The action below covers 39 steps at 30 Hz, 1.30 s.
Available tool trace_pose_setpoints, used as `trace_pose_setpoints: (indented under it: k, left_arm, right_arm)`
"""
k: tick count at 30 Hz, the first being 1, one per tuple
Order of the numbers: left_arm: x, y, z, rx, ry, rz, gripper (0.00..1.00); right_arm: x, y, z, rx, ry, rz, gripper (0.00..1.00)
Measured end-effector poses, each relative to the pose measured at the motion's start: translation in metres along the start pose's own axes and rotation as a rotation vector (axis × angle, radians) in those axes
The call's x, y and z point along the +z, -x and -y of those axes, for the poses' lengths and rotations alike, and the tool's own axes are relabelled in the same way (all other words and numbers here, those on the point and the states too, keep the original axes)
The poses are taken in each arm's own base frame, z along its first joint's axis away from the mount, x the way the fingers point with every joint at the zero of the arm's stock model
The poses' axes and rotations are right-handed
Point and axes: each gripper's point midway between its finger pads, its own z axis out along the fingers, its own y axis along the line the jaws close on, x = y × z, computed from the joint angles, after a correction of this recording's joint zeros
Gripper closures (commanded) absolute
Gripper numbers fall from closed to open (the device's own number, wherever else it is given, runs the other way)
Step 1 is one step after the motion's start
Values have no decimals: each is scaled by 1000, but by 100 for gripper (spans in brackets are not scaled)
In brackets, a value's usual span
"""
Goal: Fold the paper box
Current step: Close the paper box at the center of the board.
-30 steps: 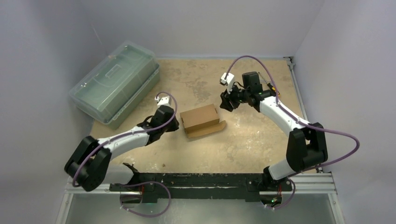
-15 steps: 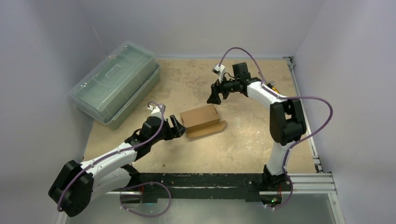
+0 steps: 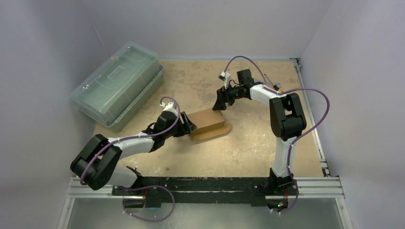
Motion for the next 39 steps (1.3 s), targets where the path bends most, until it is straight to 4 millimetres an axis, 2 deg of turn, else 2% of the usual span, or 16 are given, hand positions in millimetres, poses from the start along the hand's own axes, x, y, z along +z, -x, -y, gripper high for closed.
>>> trace_pose_setpoints:
  k: [9, 15, 23, 27, 29, 31, 35, 37, 38, 39]
  left_arm:
    - [18, 19, 0, 34, 34, 0, 53]
    - [28, 37, -2, 83, 54, -14, 57]
    - [56, 63, 4, 168, 71, -43, 57]
    - [58, 74, 4, 215, 99, -41, 56]
    - [51, 81, 5, 238, 112, -32, 51]
    - [32, 90, 9, 272, 123, -14, 42]
    - [-33, 128, 51, 338, 23, 149, 22]
    - [-66, 139, 71, 353, -63, 239, 14]
    - [-82, 138, 78, 357, -114, 279, 13]
    - [-93, 132, 81, 356, -168, 308, 14]
  right_arm:
    - [4, -8, -7, 44, 57, -6, 32]
    - [-1, -28, -10, 90, 60, -31, 36]
    - [-30, -49, -35, 102, 8, -51, 25]
    - [-44, -60, -45, 99, -34, -56, 20]
    - [-51, -59, -45, 90, -59, -48, 19]
    - [-61, -52, -44, 65, -91, -28, 19]
    - [-87, -30, -40, -60, -173, 27, 19]
    - [-98, -20, -45, -140, -193, 51, 18]
    - [-104, -15, -49, -190, -196, 65, 16]
    - [-110, -9, -57, -251, -190, 85, 4]
